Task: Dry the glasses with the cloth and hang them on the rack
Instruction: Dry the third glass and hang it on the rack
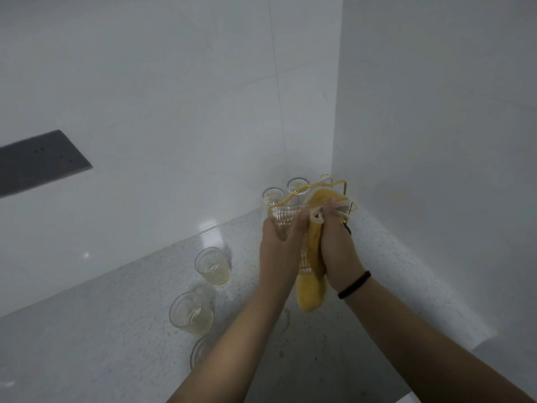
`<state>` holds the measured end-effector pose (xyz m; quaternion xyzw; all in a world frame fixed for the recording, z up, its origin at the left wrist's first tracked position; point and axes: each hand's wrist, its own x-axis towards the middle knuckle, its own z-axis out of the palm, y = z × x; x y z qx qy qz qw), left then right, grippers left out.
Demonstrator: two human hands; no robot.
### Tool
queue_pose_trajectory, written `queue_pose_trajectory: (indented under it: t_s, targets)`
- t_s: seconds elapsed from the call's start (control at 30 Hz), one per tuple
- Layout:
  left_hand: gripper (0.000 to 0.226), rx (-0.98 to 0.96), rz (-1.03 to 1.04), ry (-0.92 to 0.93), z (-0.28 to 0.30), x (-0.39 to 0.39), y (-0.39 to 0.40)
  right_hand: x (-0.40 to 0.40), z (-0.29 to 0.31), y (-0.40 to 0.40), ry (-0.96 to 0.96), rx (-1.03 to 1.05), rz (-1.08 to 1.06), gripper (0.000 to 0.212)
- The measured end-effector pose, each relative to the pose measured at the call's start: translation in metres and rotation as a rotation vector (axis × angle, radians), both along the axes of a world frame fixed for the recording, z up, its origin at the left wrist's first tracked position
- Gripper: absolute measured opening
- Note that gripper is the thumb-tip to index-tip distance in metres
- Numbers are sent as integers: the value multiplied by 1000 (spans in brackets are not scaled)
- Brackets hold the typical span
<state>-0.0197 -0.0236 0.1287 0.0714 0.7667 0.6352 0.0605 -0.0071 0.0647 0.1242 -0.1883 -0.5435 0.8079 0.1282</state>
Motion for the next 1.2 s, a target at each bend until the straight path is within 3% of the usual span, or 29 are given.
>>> queue_pose_trajectory:
  t_s: [0.17, 0.23, 0.37, 0.47, 0.67, 0.77, 0.87, 0.93, 1.0, 1.07, 1.13, 1.2]
  targets:
    - [51, 224, -171, -114, 2, -1, -2, -2, 7, 16, 9, -262, 168, 65]
    - [55, 198, -145, -148, 1, -5, -3, -1, 4, 14, 0, -229, 135, 64]
    - [76, -32, -28, -81, 3, -11, -1, 2, -6, -3, -20, -15, 10, 53]
    - [77, -25, -50, -44, 2, -3, 0, 0, -6, -2, 59, 28, -17, 45]
    - [53, 268, -274, -164, 0, -5, -7, -4, 2, 16, 4, -328, 200, 63]
    - [67, 169, -177, -124, 2, -11, -9, -1, -1, 12, 18, -319, 141, 60]
    - [92, -28, -92, -48, 4, -12, -6, 1, -5, 2, 24, -175, 49, 52]
    - [99, -47, -126, -67, 4, -9, -6, -3, -7, 0, 14, -58, 11, 53]
    - [84, 57, -148, -92, 0, -9, -7, -7, -2, 1, 12, -74, 40, 60]
    - [63, 197, -189, -144, 0, -11, -9, -11, 2, 10, 48, -258, 140, 62]
    - [65, 272, -219, -171, 1, -13, -10, -13, 8, 14, 70, -361, 198, 63]
    - [67, 187, -167, -88, 4, -15, -9, -13, 5, 11, 58, -322, 179, 61]
